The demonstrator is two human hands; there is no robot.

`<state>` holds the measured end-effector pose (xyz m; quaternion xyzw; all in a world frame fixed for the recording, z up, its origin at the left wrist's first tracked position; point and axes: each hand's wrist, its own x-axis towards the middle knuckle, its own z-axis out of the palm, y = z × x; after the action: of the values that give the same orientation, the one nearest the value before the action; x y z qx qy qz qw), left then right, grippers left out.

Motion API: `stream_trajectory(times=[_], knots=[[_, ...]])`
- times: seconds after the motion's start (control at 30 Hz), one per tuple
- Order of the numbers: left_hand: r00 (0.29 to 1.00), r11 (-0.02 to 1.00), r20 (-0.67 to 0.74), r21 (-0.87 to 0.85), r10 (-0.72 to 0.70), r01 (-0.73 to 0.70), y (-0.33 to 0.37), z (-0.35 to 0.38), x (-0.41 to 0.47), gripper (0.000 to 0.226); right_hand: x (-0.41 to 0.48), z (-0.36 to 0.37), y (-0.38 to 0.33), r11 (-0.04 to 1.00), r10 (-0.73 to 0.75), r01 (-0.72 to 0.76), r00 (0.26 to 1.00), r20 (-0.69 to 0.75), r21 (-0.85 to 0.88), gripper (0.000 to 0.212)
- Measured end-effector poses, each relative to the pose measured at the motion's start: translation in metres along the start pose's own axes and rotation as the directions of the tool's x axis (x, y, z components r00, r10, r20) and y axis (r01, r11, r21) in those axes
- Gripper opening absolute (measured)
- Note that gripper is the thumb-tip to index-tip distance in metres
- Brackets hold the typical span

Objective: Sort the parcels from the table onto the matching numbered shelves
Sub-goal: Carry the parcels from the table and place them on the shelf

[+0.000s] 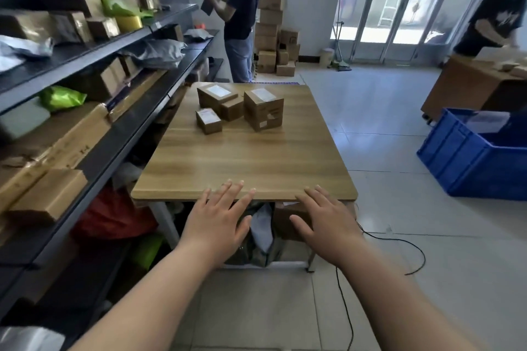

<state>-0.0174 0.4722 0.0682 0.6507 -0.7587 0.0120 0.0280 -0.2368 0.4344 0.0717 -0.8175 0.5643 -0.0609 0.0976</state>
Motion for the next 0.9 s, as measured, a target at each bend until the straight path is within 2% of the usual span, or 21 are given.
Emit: stream_trajectory(times=[0.2,0.33,0.47,0.6,0.73,0.83,0.9], knots=[[0.999,0.998,0.008,0.033,-0.051,0.051,-0.036,0.007,0.093,0.058,0.117,0.005,0.009,0.997,-0.083,0.082,0.995,0.049,0.017,0.060],[0.991,0.989,0.004,0.072,-0.131,0.130,-0.062,0.005,0.166,0.059,0.205,-0.008,0.019,0.991,-0.131,0.130,0.990,0.061,0.008,0.060],[0.979,0.979,0.014,0.007,-0.205,0.205,-0.084,0.008,0.228,0.058,0.285,-0.020,0.031,0.984,-0.179,0.180,0.980,0.087,-0.002,0.059],[0.957,0.958,0.069,-0.042,-0.281,0.284,-0.100,0.030,0.260,0.058,0.347,-0.014,0.034,0.973,-0.226,0.229,0.967,0.120,-0.010,0.058],[0.941,0.949,0.154,-0.046,-0.302,0.313,-0.126,0.054,0.281,0.084,0.386,0.005,0.025,0.971,-0.240,0.239,0.957,0.164,0.025,0.055],[0.936,0.936,0.139,-0.097,-0.323,0.337,-0.156,0.065,0.300,0.067,0.413,0.021,0.016,0.974,-0.227,0.226,0.954,0.195,0.029,0.055],[0.940,0.936,0.133,-0.125,-0.313,0.329,-0.176,0.071,0.314,0.073,0.432,0.030,0.008,0.979,-0.205,0.203,0.957,0.207,0.032,0.055]])
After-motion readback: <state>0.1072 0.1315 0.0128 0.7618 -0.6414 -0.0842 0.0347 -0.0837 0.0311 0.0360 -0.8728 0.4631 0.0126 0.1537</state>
